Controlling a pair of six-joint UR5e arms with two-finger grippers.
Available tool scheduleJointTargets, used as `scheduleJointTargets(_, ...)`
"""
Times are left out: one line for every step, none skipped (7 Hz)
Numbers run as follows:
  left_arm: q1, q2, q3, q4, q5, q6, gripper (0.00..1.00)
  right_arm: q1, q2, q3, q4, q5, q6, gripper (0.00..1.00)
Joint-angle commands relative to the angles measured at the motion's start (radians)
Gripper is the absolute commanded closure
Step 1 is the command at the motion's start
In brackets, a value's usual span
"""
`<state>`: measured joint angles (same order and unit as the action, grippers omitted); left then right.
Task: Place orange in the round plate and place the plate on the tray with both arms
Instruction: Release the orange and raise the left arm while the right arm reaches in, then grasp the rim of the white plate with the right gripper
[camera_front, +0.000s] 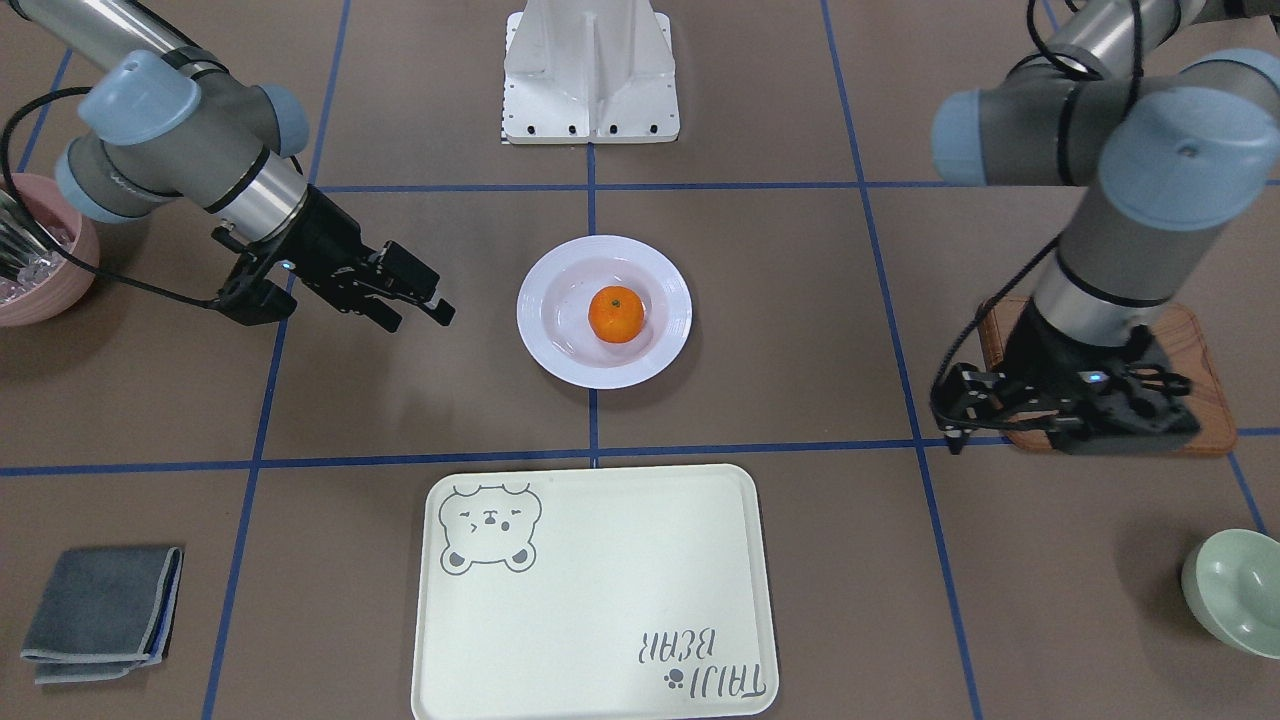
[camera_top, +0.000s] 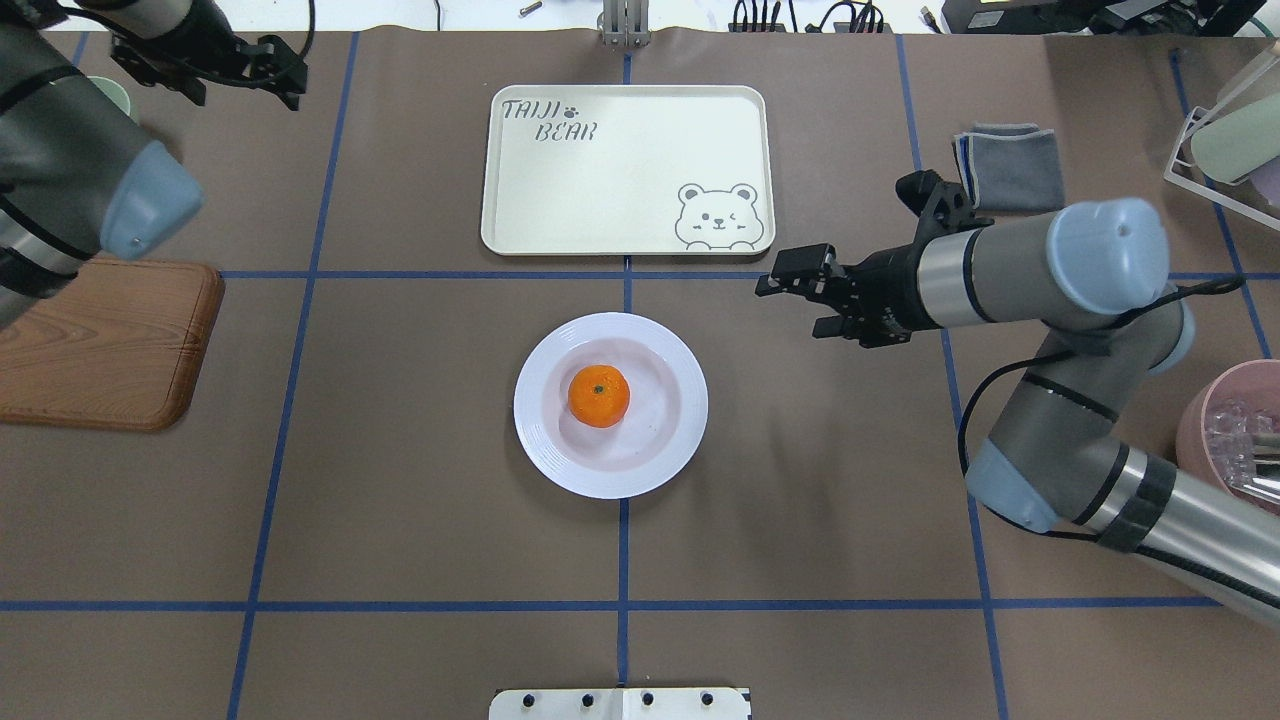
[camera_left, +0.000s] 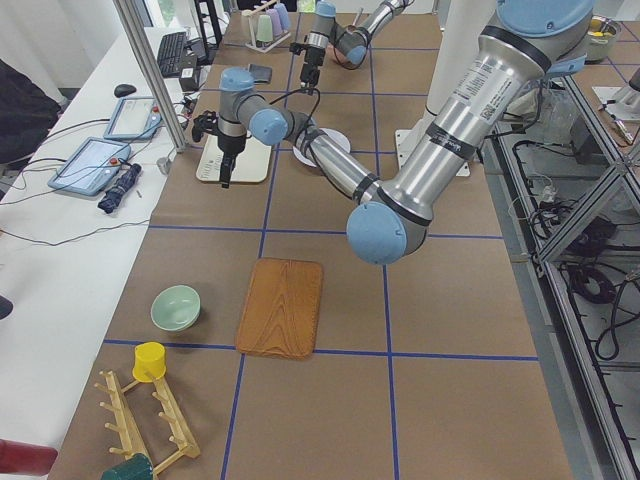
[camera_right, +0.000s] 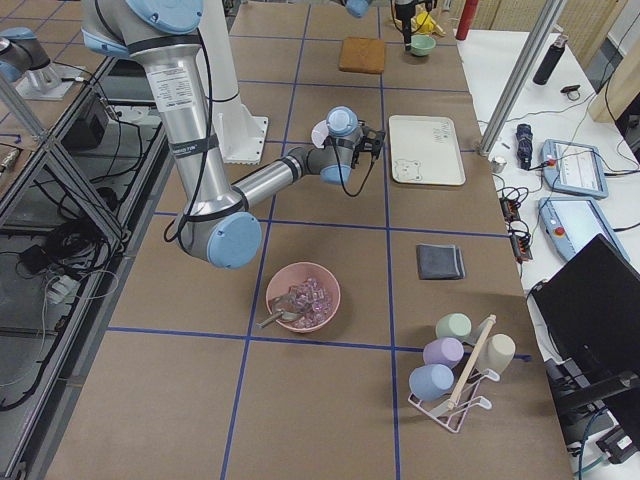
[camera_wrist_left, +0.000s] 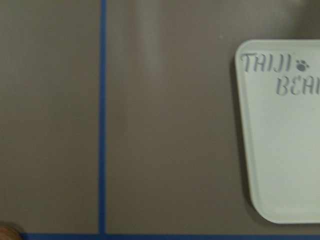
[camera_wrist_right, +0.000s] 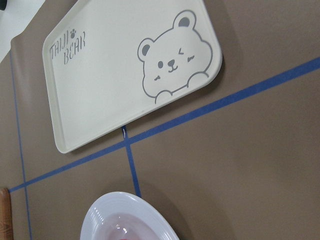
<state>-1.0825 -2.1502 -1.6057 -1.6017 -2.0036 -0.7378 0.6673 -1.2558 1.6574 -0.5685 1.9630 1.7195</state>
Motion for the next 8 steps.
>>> scheduleJointTargets(-0.048,0.022,0.009,-0.007,0.009,0.028,0.01,-0.131,0.036,-0.082,0.16,-0.175,0.048,0.0)
scheduleJointTargets(-0.051,0.056,0.013,-0.051,0.009,0.028,0.01,-0.155,0.056,-0.102,0.168,-0.19,0.084,0.0)
scheduleJointTargets(-0.051,0.061,0.021,-0.076,0.009,0.028,0.01,-0.175,0.056,-0.119,0.199,-0.223,0.086,0.0)
scheduleJointTargets(-0.051,0.061,0.021,-0.076,0.009,0.028,0.01,-0.189,0.062,-0.149,0.223,-0.236,0.086,0.0)
scheduleJointTargets(-0.051,0.061,0.024,-0.076,0.009,0.028,0.01,-0.196,0.064,-0.157,0.223,-0.243,0.086,0.0)
scheduleJointTargets(-0.053,0.062,0.029,-0.076,0.009,0.028,0.01,-0.202,0.072,-0.172,0.222,-0.248,0.086,0.0)
scheduleJointTargets(-0.053,0.062,0.03,-0.076,0.009,0.028,0.01,-0.209,0.087,-0.203,0.222,-0.248,0.084,0.0)
scheduleJointTargets(-0.053,0.062,0.035,-0.076,0.009,0.028,0.01,-0.213,0.087,-0.206,0.222,-0.248,0.084,0.0)
